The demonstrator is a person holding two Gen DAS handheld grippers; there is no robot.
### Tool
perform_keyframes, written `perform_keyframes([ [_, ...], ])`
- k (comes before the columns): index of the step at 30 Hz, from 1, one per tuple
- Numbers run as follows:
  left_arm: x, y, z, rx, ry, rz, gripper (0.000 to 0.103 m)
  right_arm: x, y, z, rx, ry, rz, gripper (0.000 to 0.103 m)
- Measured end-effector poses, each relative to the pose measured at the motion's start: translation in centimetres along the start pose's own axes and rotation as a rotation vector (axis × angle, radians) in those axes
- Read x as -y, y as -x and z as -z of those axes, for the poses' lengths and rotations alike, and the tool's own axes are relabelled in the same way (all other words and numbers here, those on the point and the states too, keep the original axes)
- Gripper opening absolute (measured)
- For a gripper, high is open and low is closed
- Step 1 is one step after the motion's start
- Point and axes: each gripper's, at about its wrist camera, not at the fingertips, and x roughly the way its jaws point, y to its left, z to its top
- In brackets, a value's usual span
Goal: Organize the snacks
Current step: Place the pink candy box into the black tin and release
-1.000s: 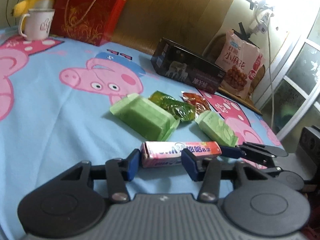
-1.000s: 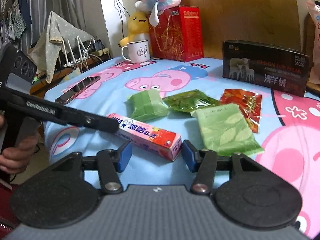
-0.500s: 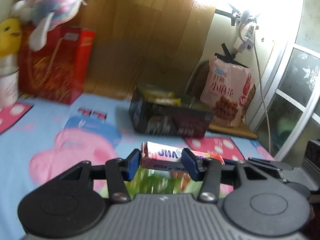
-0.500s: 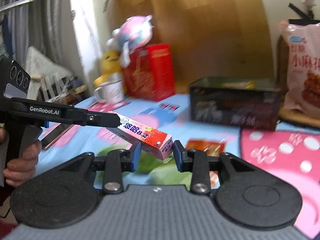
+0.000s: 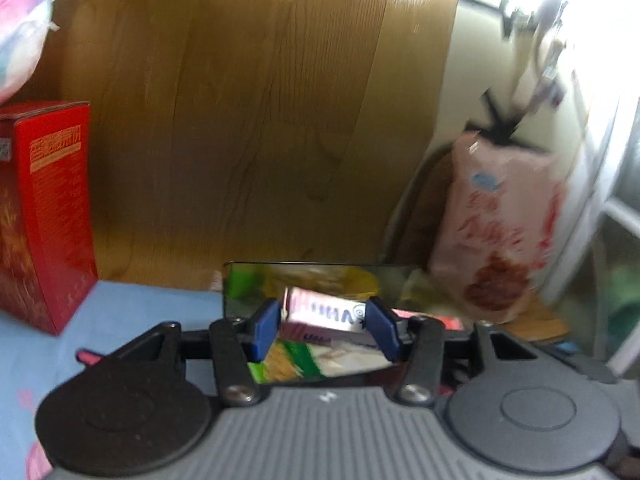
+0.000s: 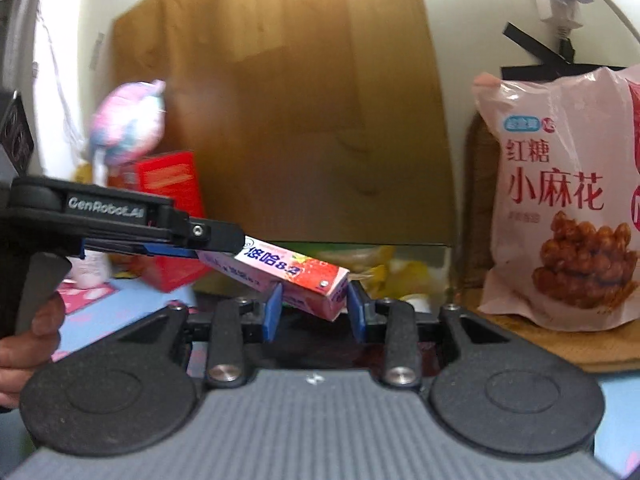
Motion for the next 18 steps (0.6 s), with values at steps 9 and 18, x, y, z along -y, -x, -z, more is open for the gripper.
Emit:
perform_keyframes([
  [9, 0.6, 1.5, 2.5, 0.052, -0.063, -0.125, 0.063, 1.0, 1.2, 1.7, 0.096, -0.027, -0.016, 0.052],
  [18, -0.2, 6.8, 7.8, -0.011, -0.084, -0.207, 0.069, 0.5, 2.4, 1.9, 0.072, -0.050, 0.001, 0.052],
])
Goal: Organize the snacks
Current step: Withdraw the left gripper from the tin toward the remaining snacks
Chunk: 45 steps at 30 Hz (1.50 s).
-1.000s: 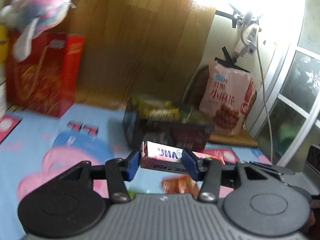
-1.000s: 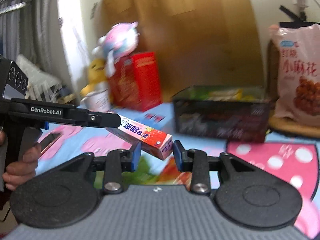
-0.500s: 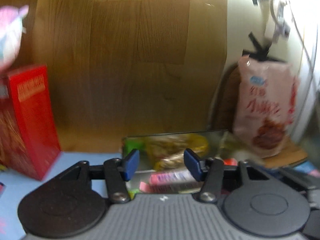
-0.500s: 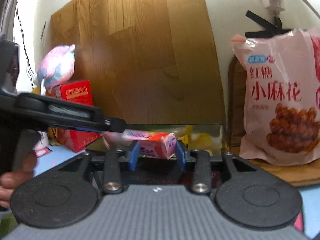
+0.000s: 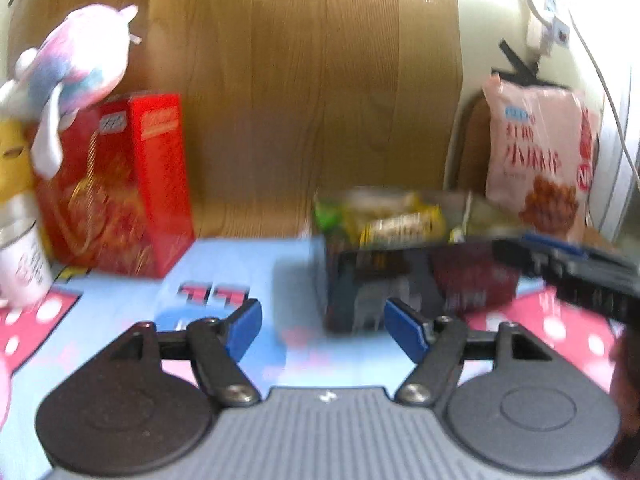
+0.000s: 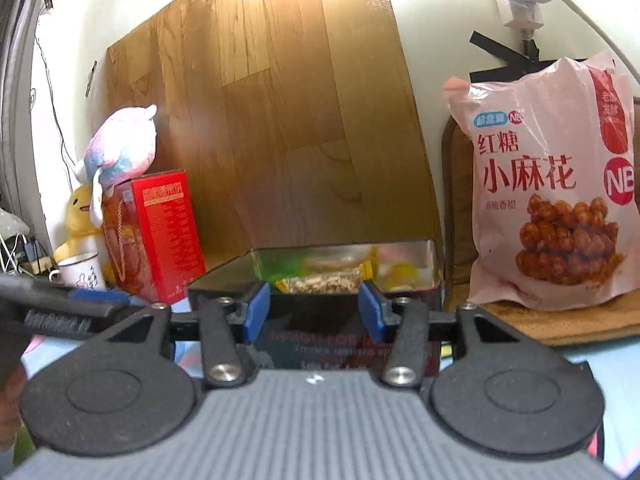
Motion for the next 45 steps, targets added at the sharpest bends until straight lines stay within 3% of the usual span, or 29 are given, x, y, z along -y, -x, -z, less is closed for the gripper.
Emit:
perform_keyframes([
  [7, -1.6, 4.7, 3.8, 0.022, 0.019, -0.040, 0.073, -0.6, 2.3, 2.2, -0.133, -0.048, -0.029, 0.052],
  [14, -1.1, 5.1, 6.7, 0.021, -0.025, -0.198, 0.073, -0.7, 5.9, 4.5, -0.207, -0.166, -0.054, 0.058],
  [16, -1.0, 4.4, 7.1, -0.033, -0.024, -0.212, 0.071, -0.6, 6.9, 5.0, -0.199, -0.200, -0.045, 0.058],
  [20, -1.8, 4.1, 7.0, -0.049, 0.022, -0.243, 0.071, -1.2, 8.3, 5.6, -0.190, -0.215, -0.040, 0.060],
  [32, -1.2, 4.3, 7.4, -0.029, -0.031, -0.292, 0.072, -1.2, 8.9, 5.9, -0.160, -0.232, -0.029, 0.067],
  [45, -1.0, 4.0, 7.4, -0.049, -0.047, -0.294, 0.072, -1.3, 9.4, 5.9, -0.141, -0.240, -0.031, 0.069],
])
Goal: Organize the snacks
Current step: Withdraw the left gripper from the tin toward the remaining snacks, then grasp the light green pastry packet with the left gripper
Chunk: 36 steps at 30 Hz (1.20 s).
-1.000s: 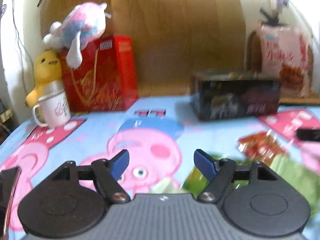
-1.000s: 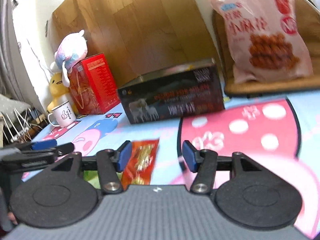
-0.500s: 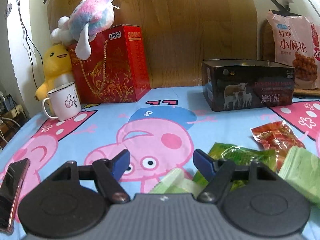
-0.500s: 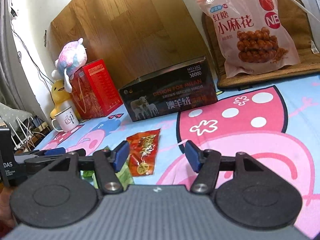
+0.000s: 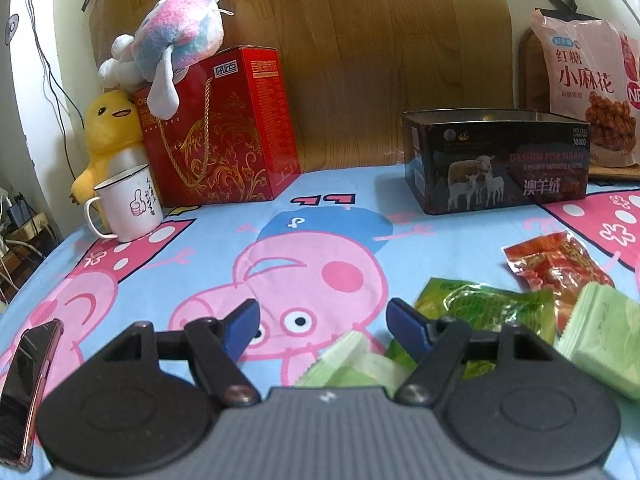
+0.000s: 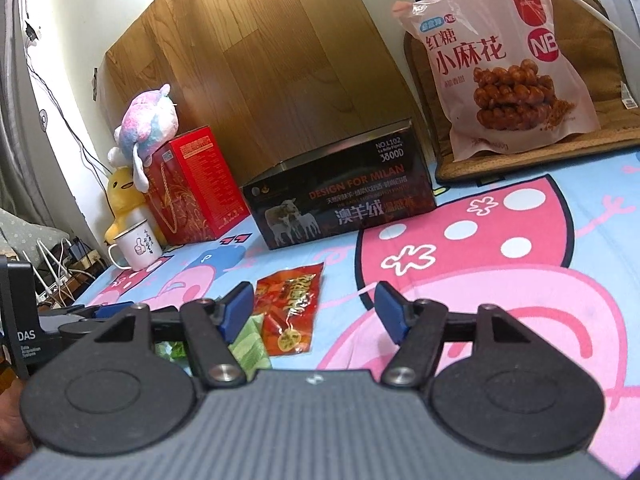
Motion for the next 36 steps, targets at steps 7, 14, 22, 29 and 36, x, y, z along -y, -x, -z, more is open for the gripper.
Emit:
perform_keyframes([
  [7, 0.0, -0.1, 0.0, -0.008, -0.004, 0.006, 0.072, -0.2, 0.1, 0.1, 0.005, -0.002, -0.002, 0.069],
  [14, 0.2, -0.2, 0.0, -0.022, -0.004, 0.018, 0.072, -0.1, 0.0, 0.1, -0.003, 0.003, -0.010, 0.069],
  [22, -0.9, 0.6, 0.2, 0.030, 0.054, 0.095, 0.072, -0.8, 0.4, 0.6, -0.065, 0.061, -0.104, 0.073],
  [29, -1.1, 2.9, 0.4, 0.137, 0.078, 0.278, 0.070, -4.4, 0.1, 2.6, -0.233, 0.287, -0.116, 0.090],
  [36, 3.2, 4.7, -1.4, 0.098, -0.046, 0.453, 0.071, -4.2, 0.2, 1.9, -0.245, 0.548, 0.053, 0.068],
])
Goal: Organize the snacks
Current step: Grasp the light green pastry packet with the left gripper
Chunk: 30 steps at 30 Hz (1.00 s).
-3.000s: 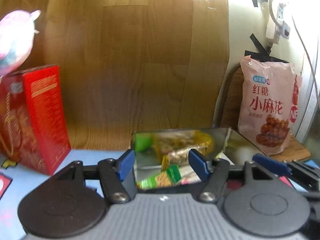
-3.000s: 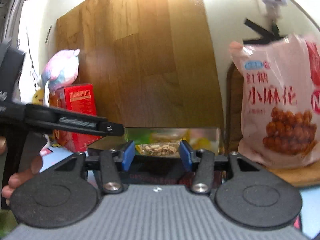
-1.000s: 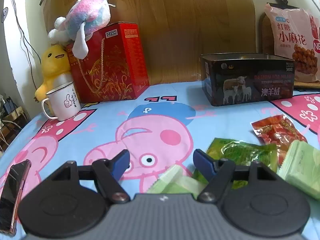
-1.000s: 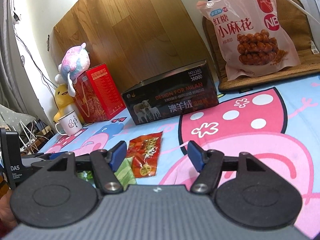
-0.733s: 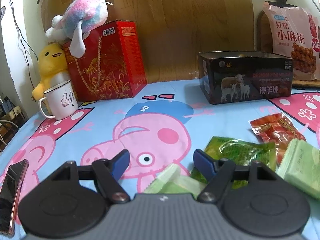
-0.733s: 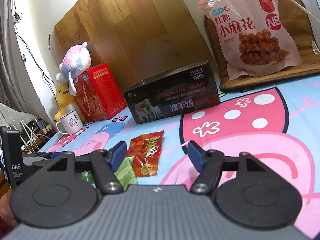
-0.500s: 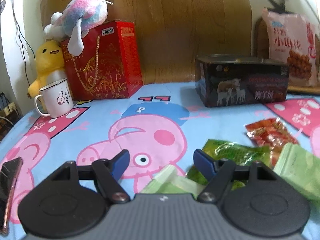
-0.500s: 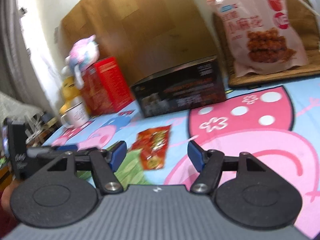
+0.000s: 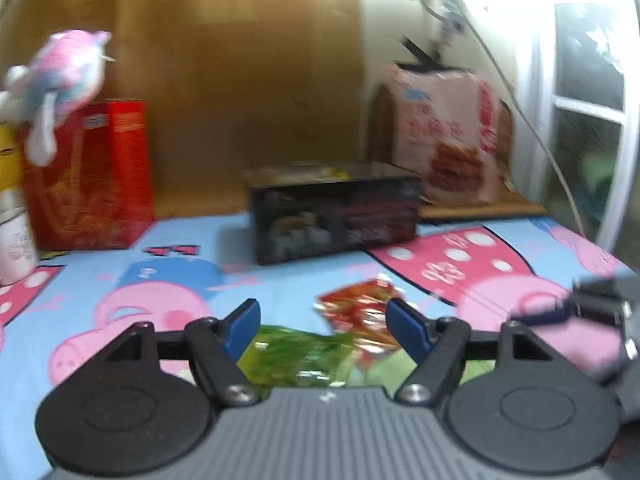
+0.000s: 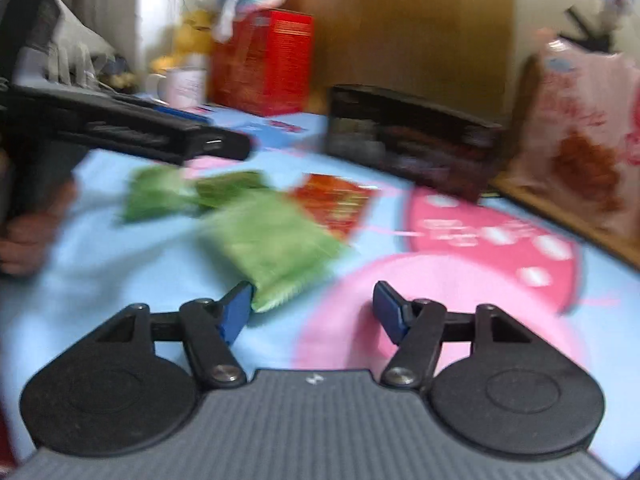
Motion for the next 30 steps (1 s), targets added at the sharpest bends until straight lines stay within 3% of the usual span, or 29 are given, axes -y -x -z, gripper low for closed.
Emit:
perform_keyframes([
  [3, 0.5, -0.5, -0.4, -0.084, 0.030, 0.031, 0.072, 2.3, 1.1, -0.4, -0.025, -0.025, 0.066, 0.069],
  [6, -0.8, -0.2, -0.1, -0.165, 0.151, 0.098, 0.072, 2.4, 2.4, -1.0, -0.051, 0.033, -0.007, 0.069],
  [10, -2.4, 0.8, 1.2, -0.233, 0.325, 0.191, 0.072, 1.4, 2.7, -2.5, -0.131, 0.238, -0.133, 0.069],
  [12, -2.0, 0.8, 1.8, -0.260, 0.346, 0.190, 0.072, 1.3, 1.9, -3.2, -0.160, 0.328, -0.188, 0.068],
  [15, -1.4, -0.1, 2.3, -0.286, 0.356, 0.154, 0.070, 1.6, -0.4, -4.0, -0.179, 0.360, -0.238, 0.068],
  [17, -1.0, -0.5, 2.3, -0.265, 0.339, 0.131, 0.069, 1.6, -2.1, -4.0, -0.183, 0.350, -0.275, 0.066],
  [19, -0.6, -0.9, 2.1, -0.257, 0.313, 0.110, 0.053, 1.4, -3.6, -3.6, -0.193, 0.331, -0.319, 0.053],
  [20, -0.6, -1.0, 2.0, -0.265, 0.318, 0.133, 0.049, 1.6, -3.6, -3.8, -0.176, 0.300, -0.358, 0.036],
  [21, -0.6, -1.1, 1.7, -0.270, 0.329, 0.149, 0.043, 1.5, -3.4, -3.9, -0.178, 0.273, -0.393, 0.031],
  [23, -0.6, -1.0, 0.5, -0.277, 0.323, 0.138, 0.041, 0.6, -2.6, -3.5, -0.159, 0.287, -0.406, 0.027],
  [24, -0.8, -0.9, -0.4, -0.264, 0.314, 0.145, 0.041, 0.1, -1.9, -3.2, -0.148, 0.308, -0.413, 0.019],
  [27, -1.1, -1.2, -3.8, -0.218, 0.288, 0.171, 0.041, -0.3, -0.4, -3.9, -0.108, 0.335, -0.441, 0.018],
  [30, -1.3, -2.3, -7.3, -0.167, 0.242, 0.163, 0.041, 1.0, -0.1, -6.4, -0.038, 0.286, -0.367, 0.018],
])
